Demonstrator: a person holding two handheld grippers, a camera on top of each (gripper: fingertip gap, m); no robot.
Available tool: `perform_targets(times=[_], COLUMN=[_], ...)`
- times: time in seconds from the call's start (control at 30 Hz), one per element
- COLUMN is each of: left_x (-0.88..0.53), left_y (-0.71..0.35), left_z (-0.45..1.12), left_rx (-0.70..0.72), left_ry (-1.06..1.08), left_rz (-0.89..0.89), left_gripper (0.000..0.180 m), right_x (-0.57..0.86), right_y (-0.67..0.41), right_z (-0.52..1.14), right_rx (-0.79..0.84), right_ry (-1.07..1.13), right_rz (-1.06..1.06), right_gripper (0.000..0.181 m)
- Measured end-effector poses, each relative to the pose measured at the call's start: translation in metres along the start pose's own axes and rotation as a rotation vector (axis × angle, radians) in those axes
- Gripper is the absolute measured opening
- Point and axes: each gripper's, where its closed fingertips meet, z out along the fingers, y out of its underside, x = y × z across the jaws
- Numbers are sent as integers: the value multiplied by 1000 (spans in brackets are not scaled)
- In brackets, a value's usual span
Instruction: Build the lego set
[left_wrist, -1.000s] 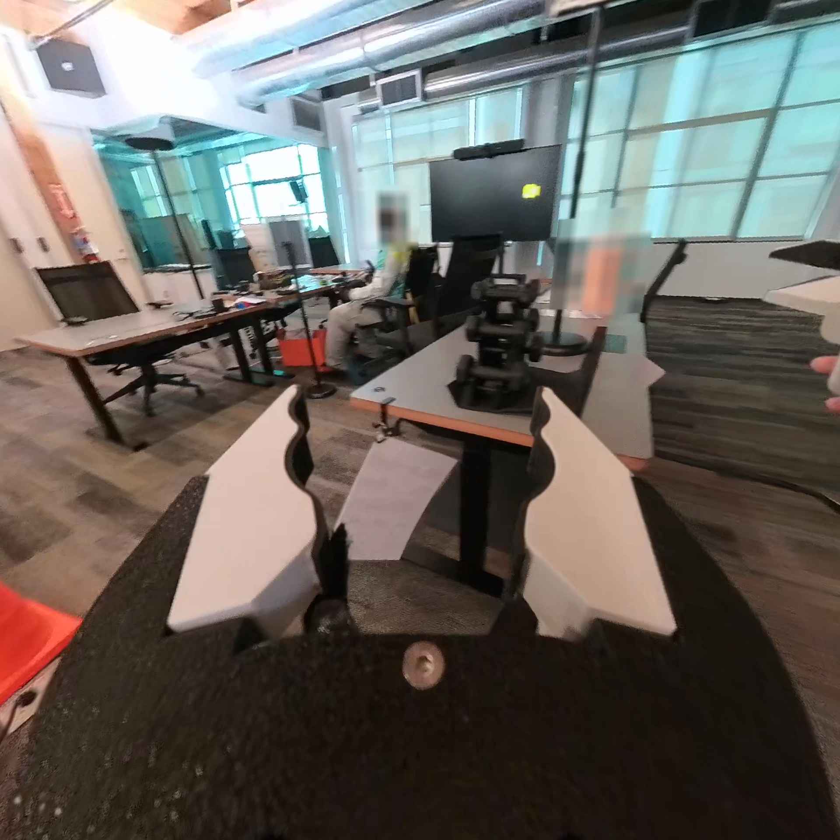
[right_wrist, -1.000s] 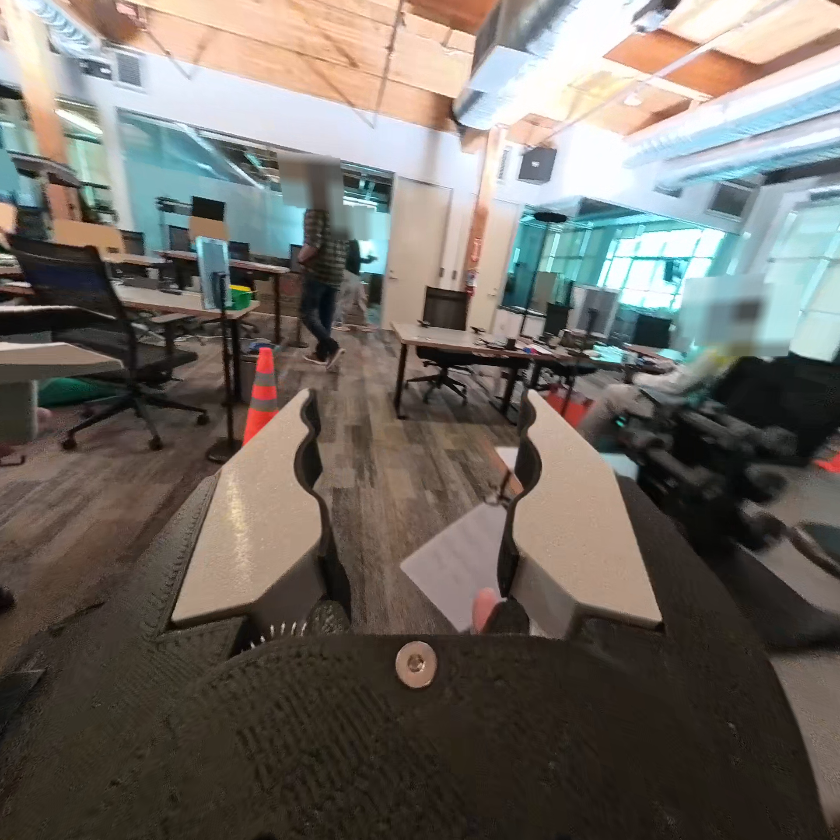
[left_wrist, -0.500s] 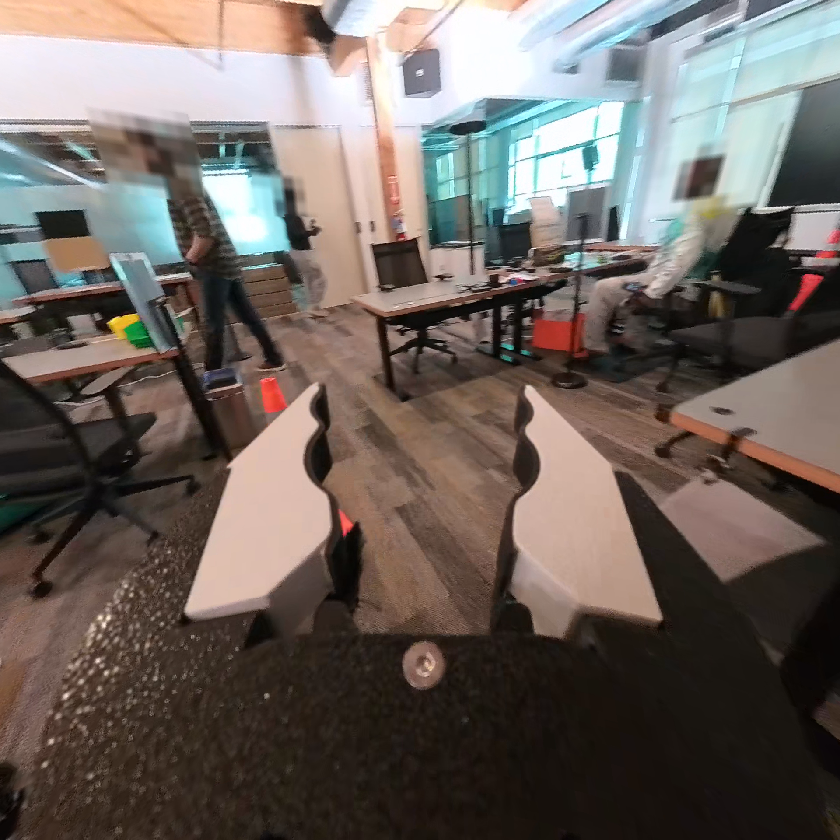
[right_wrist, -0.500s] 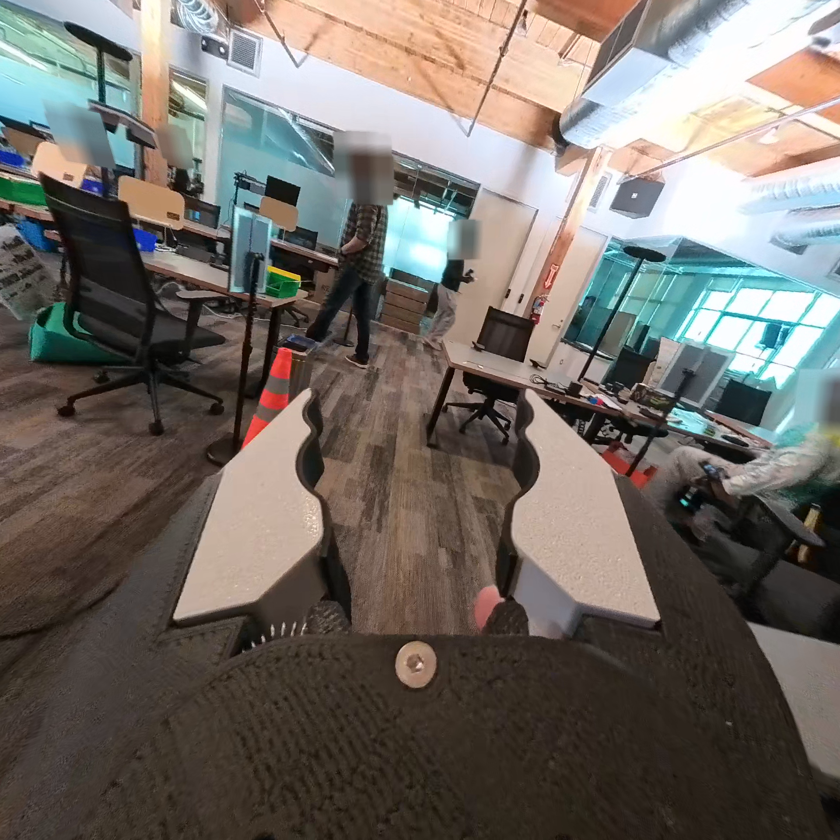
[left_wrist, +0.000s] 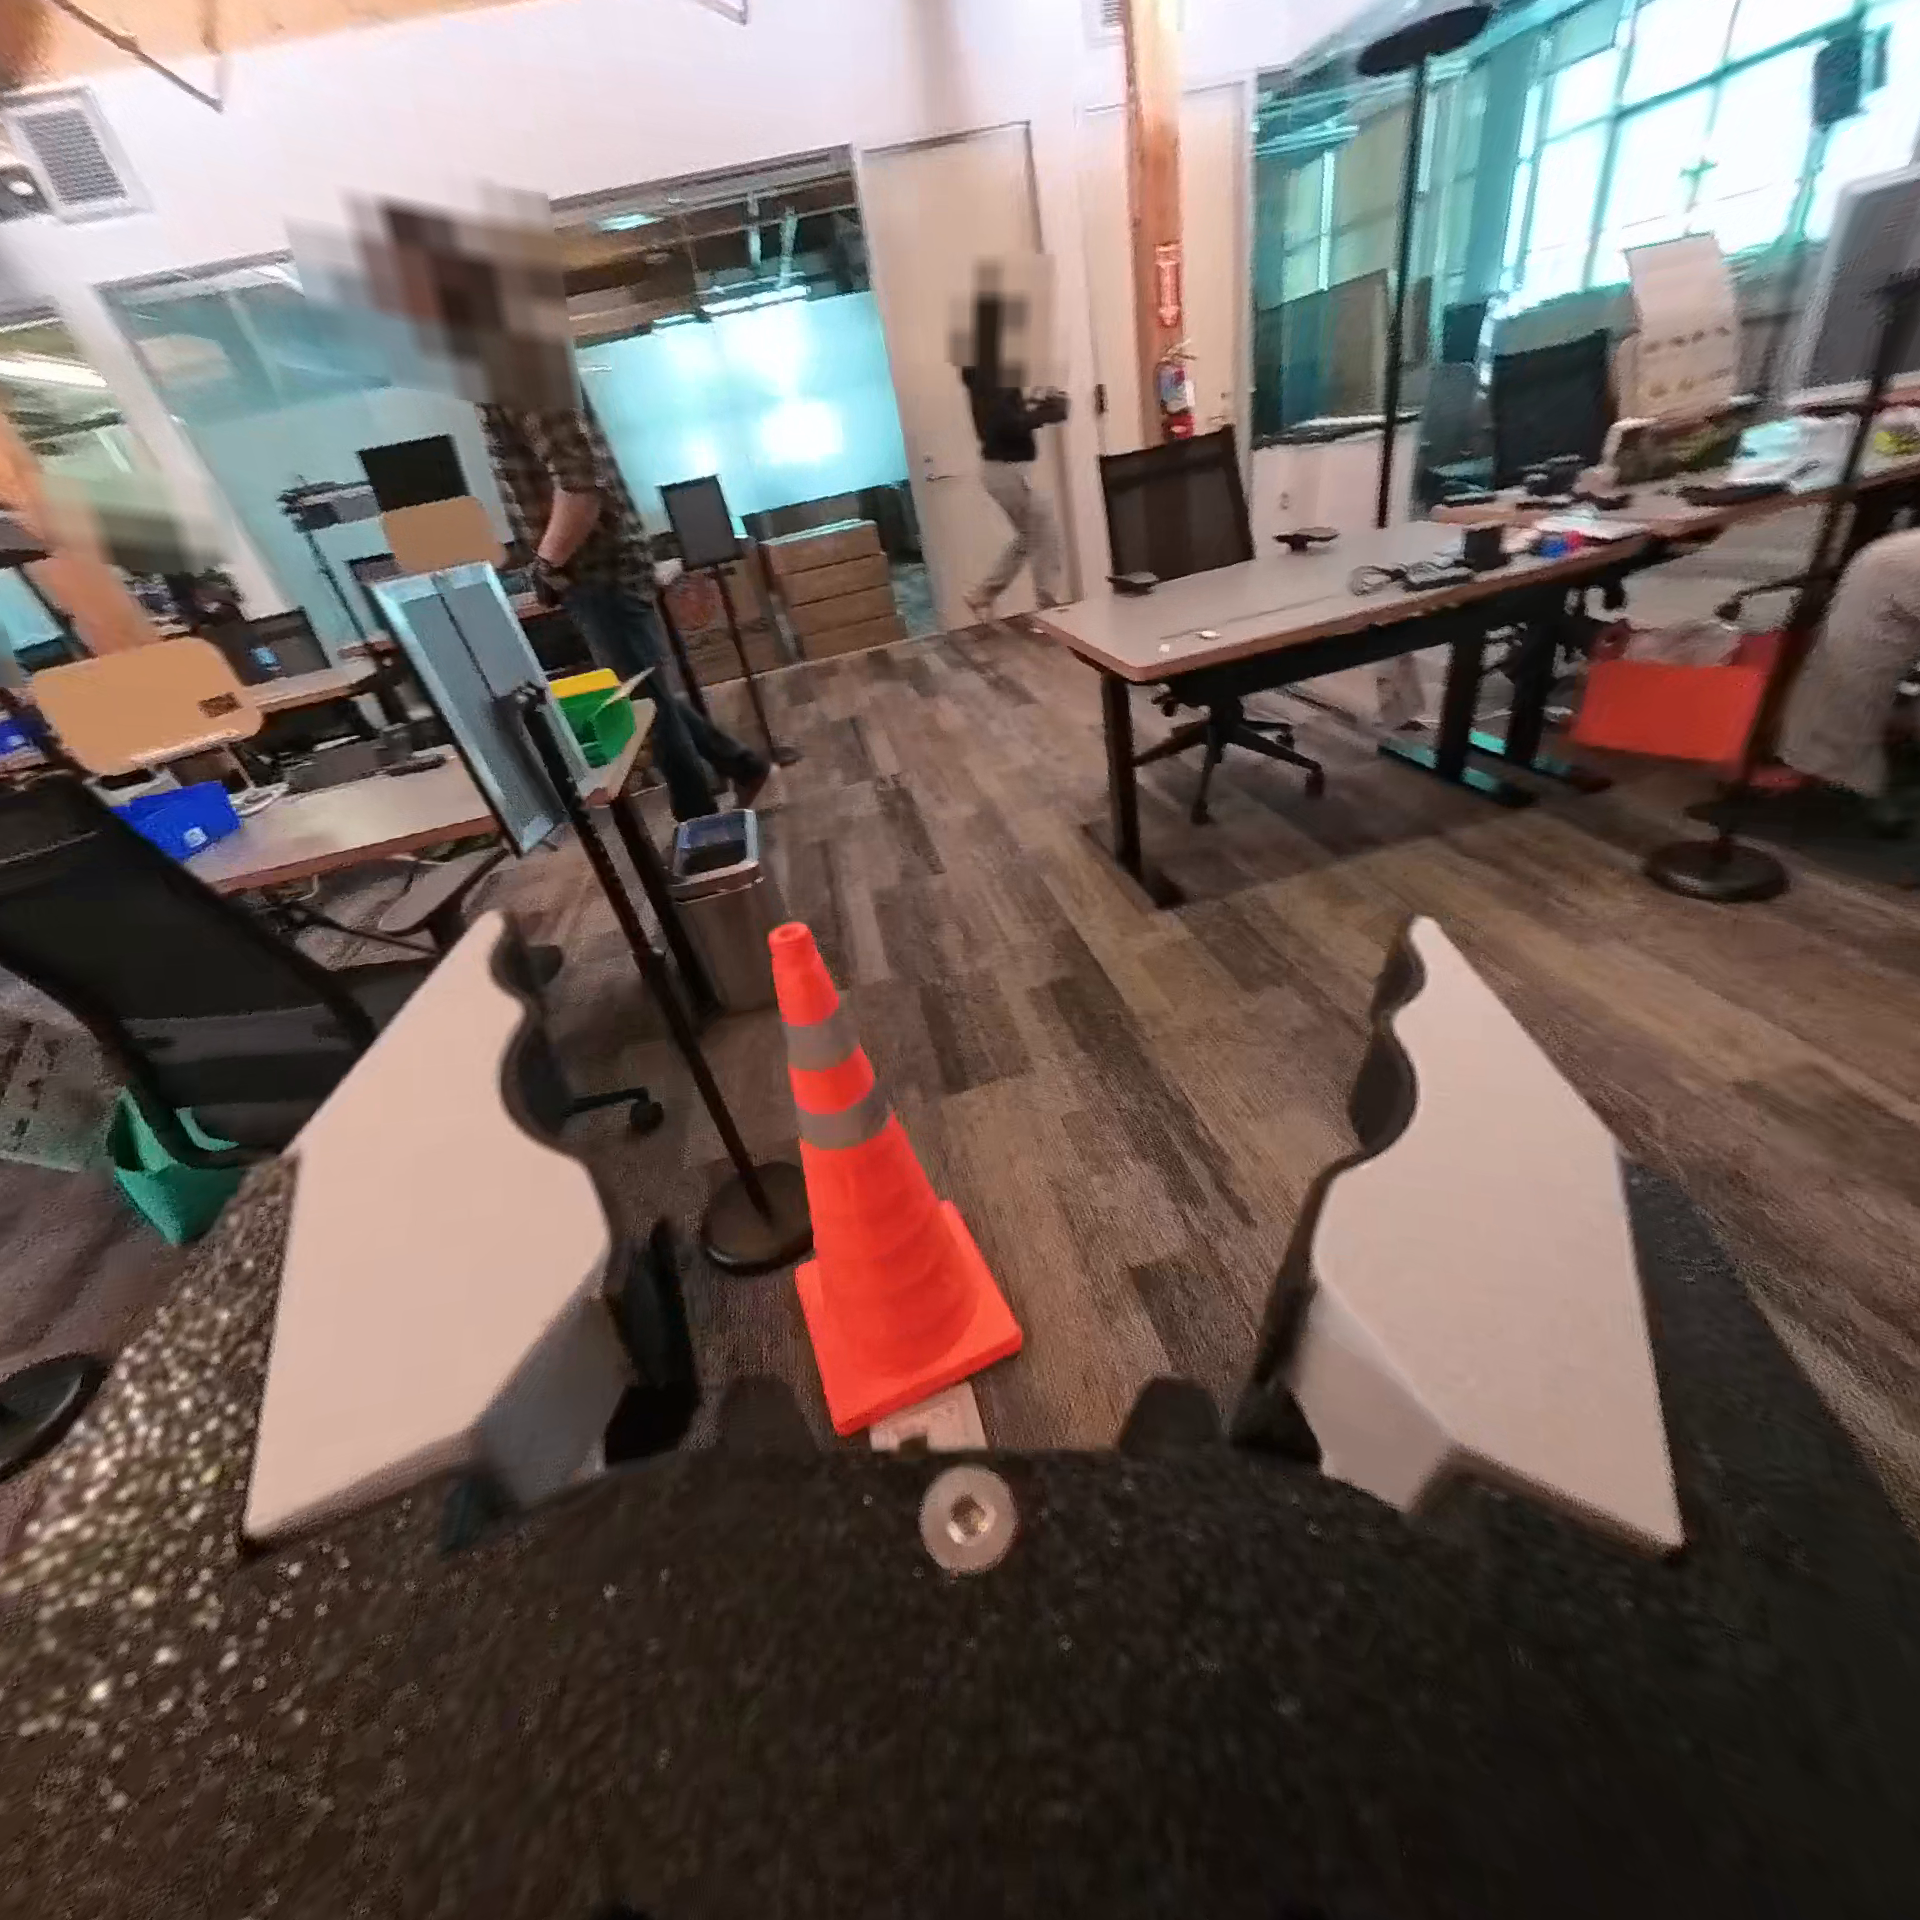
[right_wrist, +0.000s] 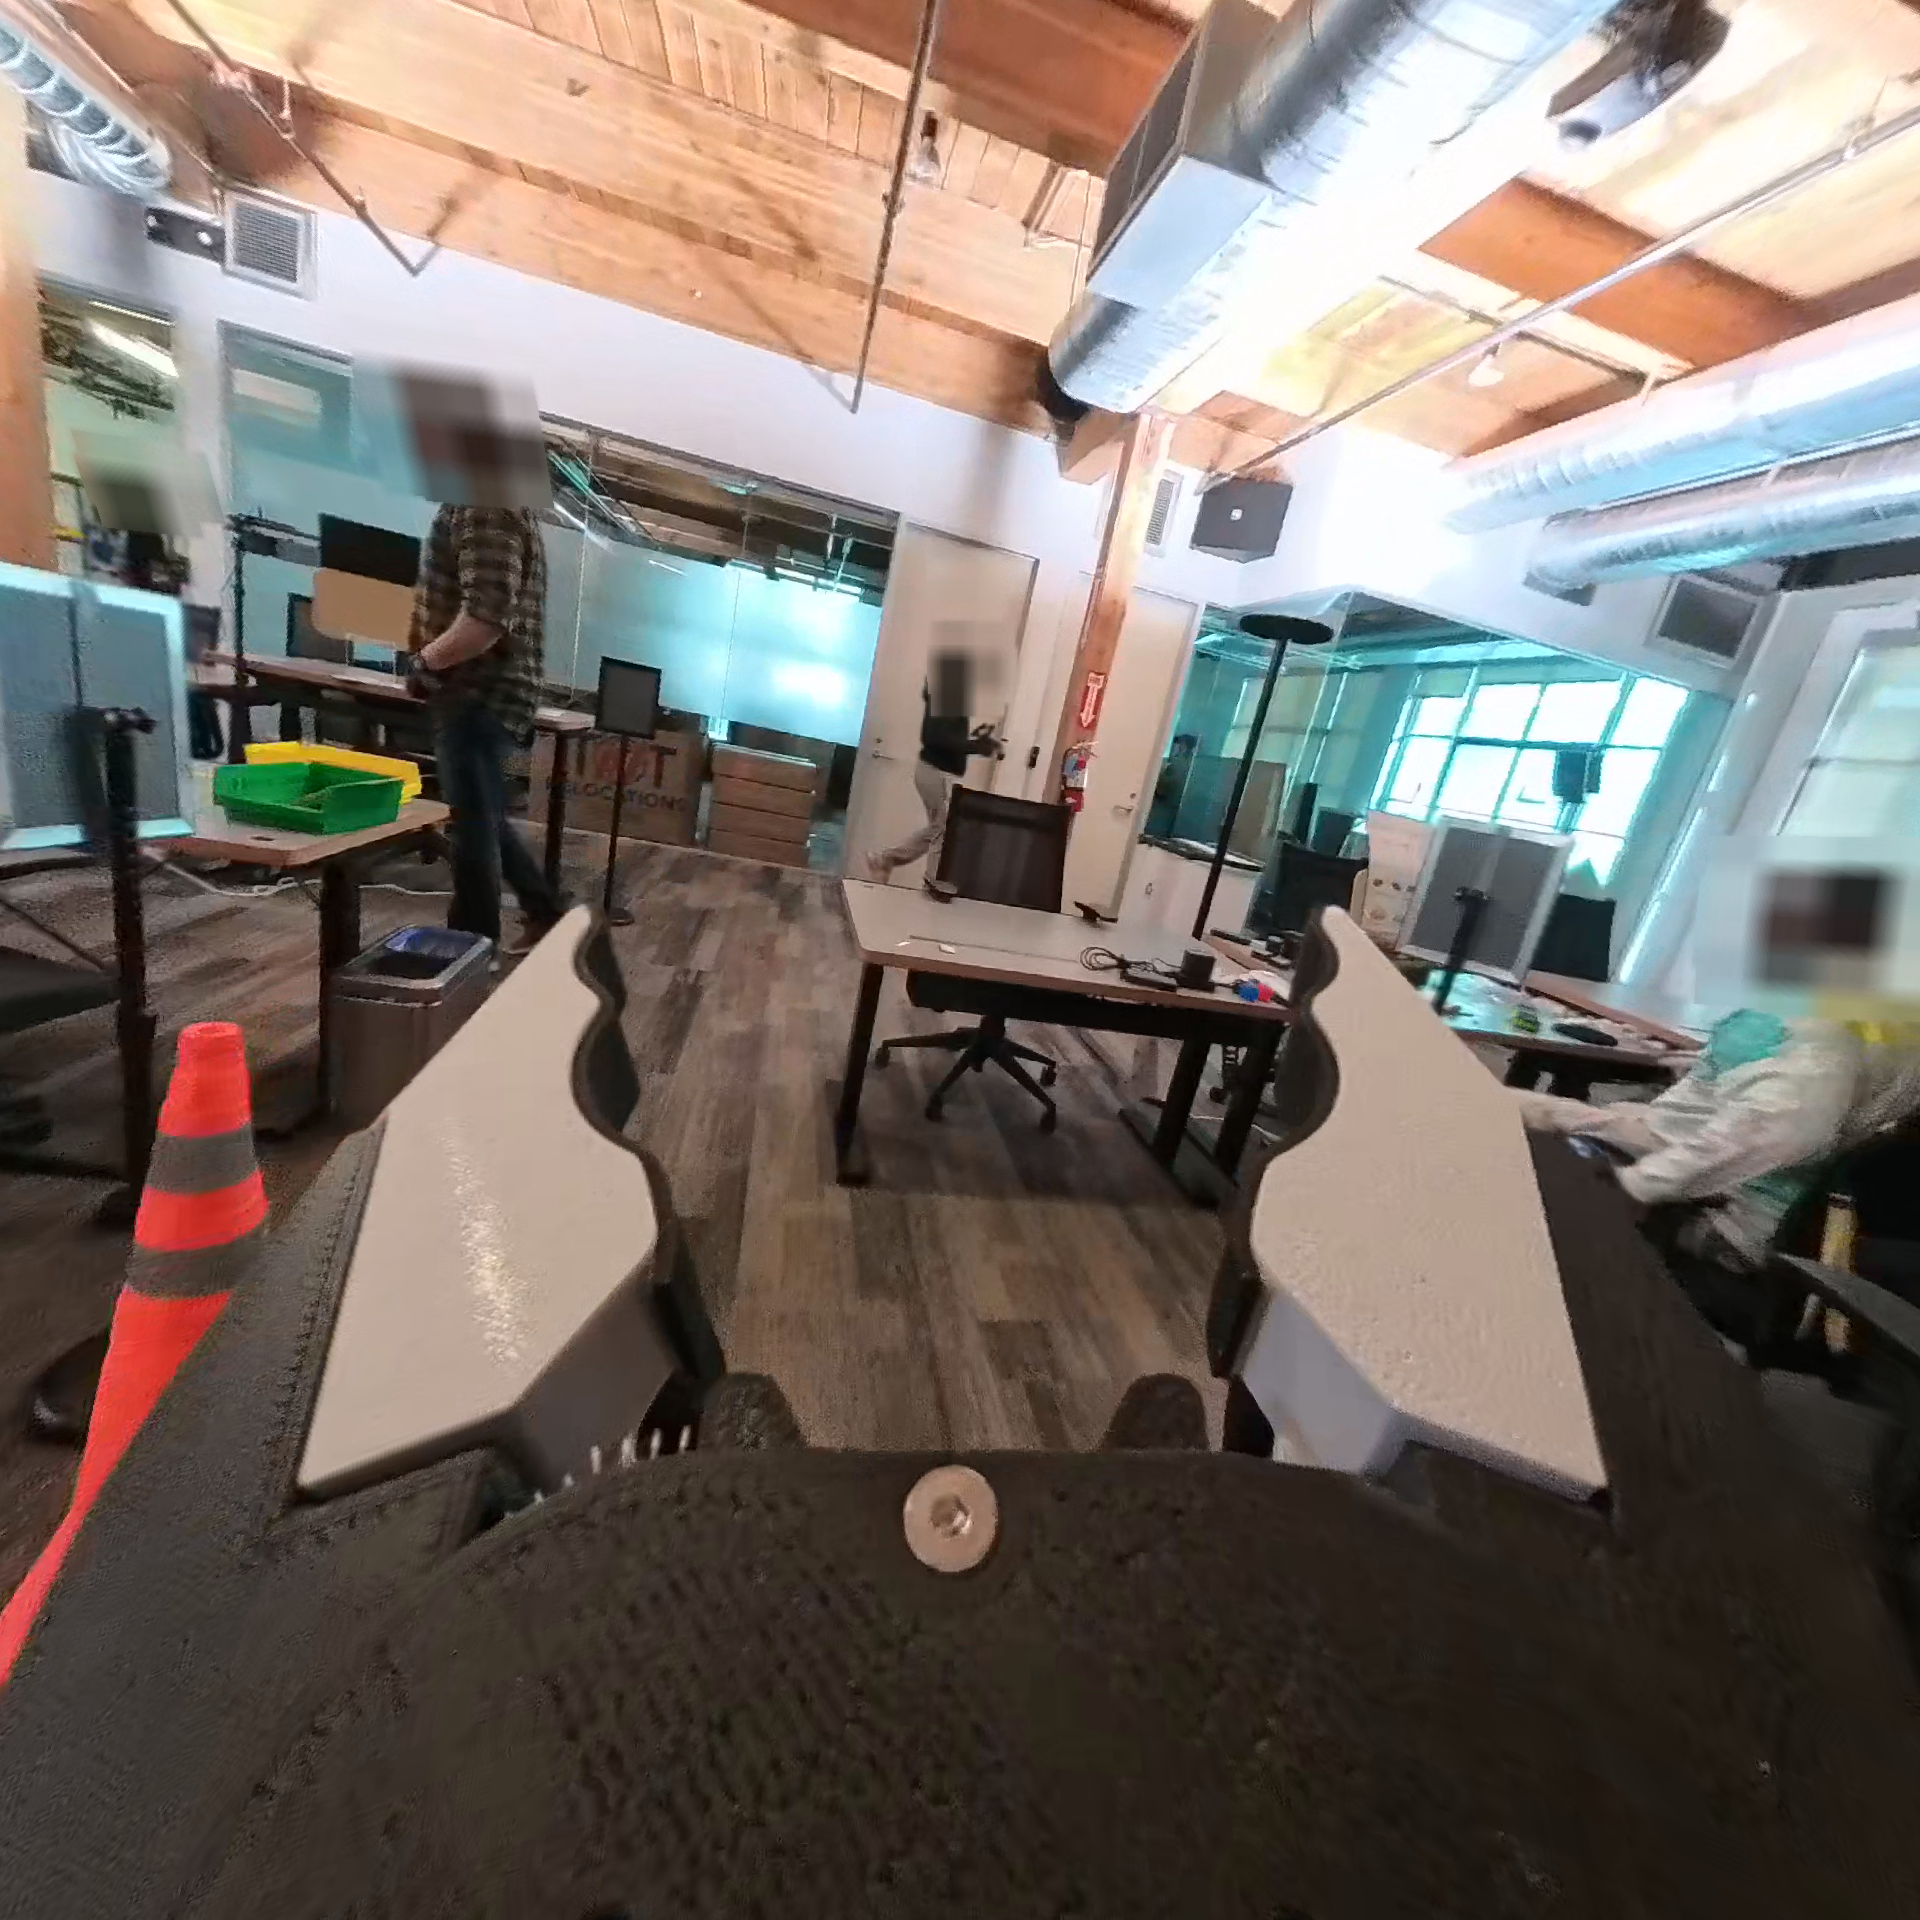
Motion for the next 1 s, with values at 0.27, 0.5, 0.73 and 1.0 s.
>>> perform_targets(times=[0.27, 0.5, 0.73, 1.0], left_x=[-53, -73, 19, 101], left_y=[29, 22, -5, -6], left_z=[172, 398, 624, 857], left_rx=[42, 54, 113, 193], left_ry=[-214, -238, -1, 123], left_rz=[-9, -50, -12, -42], left_gripper=[158, 158, 157, 150], right_x=[-18, -7, 39, 87], right_y=[94, 139, 218, 336], right_z=[201, 403, 529, 728], right_rx=[1, 2, -73, -117], right_ry=[-21, -2, 106, 129], right_rz=[20, 46, -45, -154], right_gripper=[133, 132, 126, 119])
